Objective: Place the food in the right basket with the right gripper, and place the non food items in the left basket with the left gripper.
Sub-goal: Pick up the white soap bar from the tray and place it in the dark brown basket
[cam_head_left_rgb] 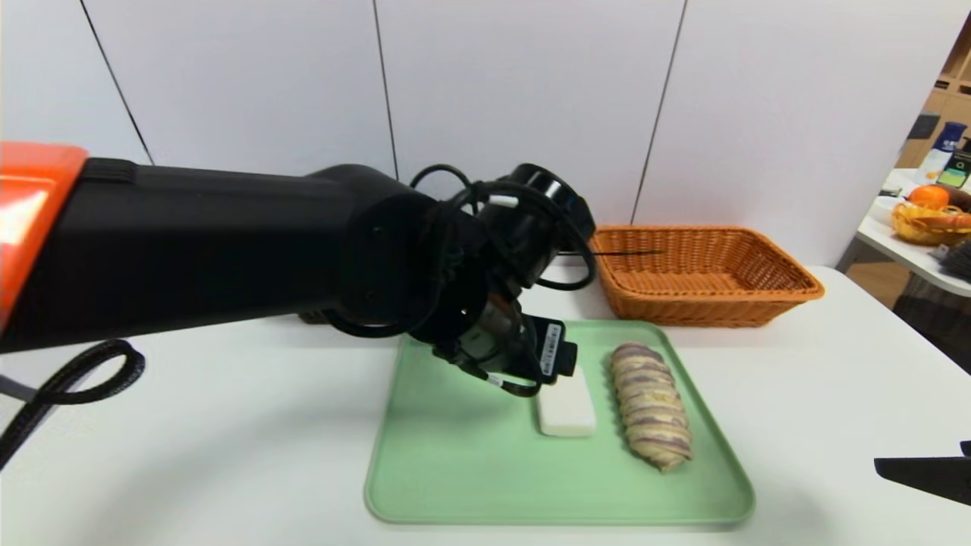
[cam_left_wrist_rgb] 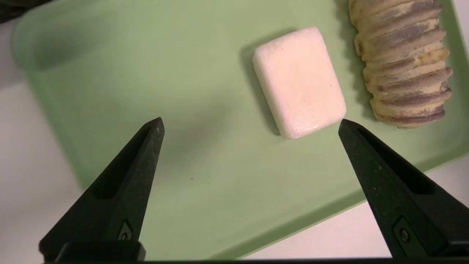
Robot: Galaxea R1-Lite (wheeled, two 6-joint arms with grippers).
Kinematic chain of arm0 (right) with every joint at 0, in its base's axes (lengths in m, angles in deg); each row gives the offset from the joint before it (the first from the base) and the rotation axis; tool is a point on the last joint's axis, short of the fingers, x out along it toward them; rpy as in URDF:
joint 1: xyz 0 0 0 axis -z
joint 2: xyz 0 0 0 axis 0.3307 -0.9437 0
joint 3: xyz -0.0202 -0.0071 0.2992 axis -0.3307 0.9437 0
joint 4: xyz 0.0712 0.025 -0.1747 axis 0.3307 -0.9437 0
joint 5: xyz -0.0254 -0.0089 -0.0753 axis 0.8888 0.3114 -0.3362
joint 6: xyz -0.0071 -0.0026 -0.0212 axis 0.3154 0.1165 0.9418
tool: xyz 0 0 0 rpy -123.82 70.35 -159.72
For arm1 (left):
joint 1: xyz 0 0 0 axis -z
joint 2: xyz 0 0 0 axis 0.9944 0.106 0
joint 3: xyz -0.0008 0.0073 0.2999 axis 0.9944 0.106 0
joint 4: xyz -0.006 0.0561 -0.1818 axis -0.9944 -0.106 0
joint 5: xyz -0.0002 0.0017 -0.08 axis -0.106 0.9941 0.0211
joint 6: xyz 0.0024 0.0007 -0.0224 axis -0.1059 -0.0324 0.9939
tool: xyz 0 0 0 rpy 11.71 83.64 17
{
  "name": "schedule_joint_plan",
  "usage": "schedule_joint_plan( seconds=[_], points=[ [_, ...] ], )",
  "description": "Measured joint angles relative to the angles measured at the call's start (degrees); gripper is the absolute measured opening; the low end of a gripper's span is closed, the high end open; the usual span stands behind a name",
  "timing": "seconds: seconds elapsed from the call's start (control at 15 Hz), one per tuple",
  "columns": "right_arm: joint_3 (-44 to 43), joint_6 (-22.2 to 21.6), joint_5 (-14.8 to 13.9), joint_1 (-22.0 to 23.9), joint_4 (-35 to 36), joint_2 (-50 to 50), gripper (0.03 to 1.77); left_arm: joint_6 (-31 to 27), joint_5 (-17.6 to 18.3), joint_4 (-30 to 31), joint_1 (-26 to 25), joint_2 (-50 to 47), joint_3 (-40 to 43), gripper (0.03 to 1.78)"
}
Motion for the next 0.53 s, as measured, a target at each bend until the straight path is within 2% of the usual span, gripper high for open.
schedule_joint_plan(
  seconds=[0.33,0.53],
  points=[
    [1.79,-0.01,0.77,0.21,0.05,0.66,1.70,4.35,-4.02,-0.99,3.45,6.12,-4.60,1.69],
    [2.41,-0.04,0.85,0.38,0.13,0.79,1.70,7.13,-6.34,-4.52,4.17,9.37,-9.23,1.69]
  ],
)
